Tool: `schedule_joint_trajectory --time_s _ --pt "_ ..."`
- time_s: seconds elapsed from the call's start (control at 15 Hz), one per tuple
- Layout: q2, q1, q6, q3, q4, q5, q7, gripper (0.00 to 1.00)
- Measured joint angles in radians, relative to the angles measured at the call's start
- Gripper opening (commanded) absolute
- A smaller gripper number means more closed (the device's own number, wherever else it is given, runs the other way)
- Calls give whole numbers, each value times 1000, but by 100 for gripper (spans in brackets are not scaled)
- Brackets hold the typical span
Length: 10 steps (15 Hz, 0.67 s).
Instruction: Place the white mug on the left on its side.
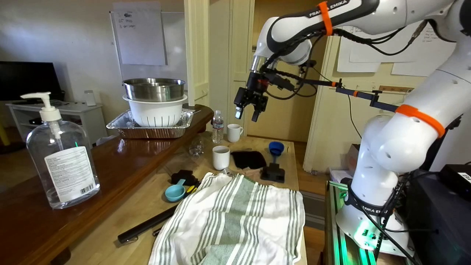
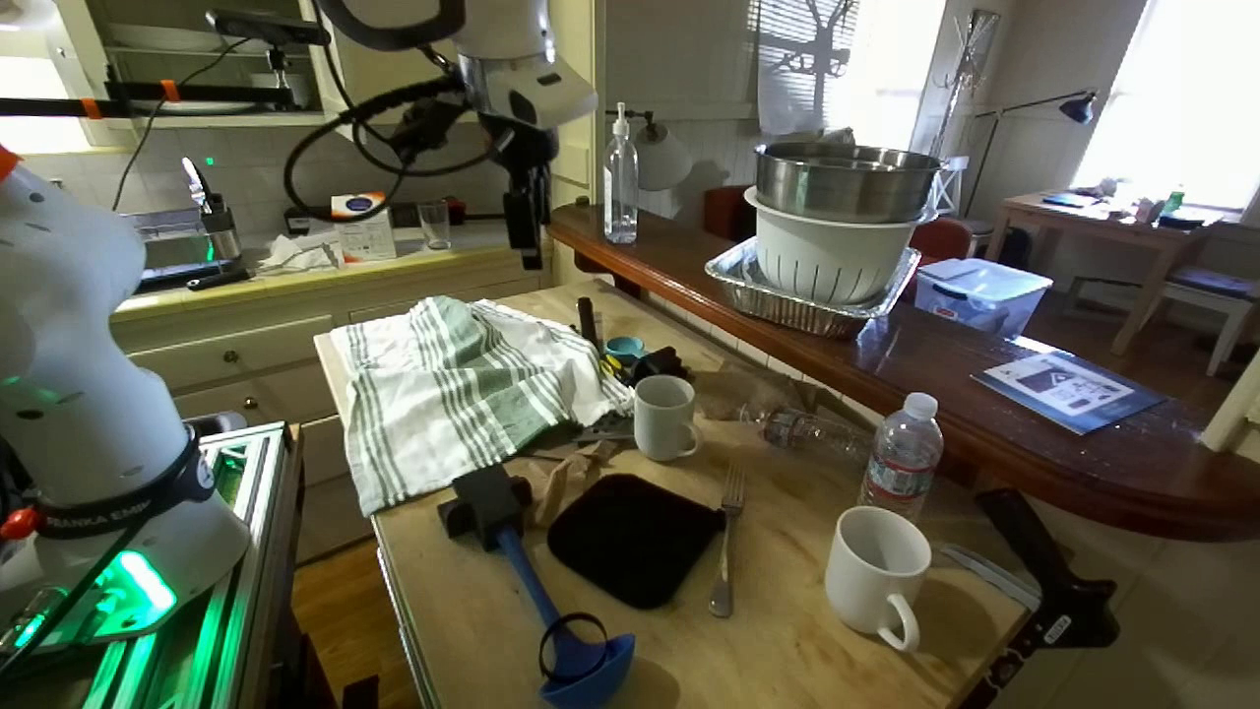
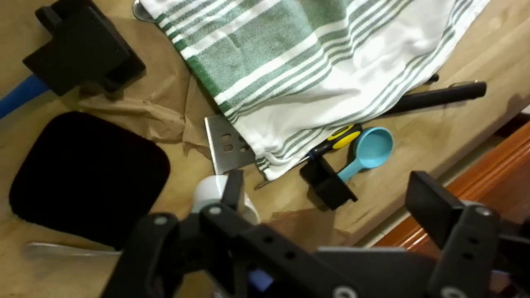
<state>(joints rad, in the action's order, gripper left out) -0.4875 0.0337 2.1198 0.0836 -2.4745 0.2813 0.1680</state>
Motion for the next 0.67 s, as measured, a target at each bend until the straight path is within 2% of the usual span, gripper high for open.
schedule_joint_trajectory --time_s 0.2,0.47,0.67 --pt "158 37 45 37 65 41 36 100" --pt "347 59 64 41 199 92 170 100" --pt "424 60 64 40 264 101 219 100"
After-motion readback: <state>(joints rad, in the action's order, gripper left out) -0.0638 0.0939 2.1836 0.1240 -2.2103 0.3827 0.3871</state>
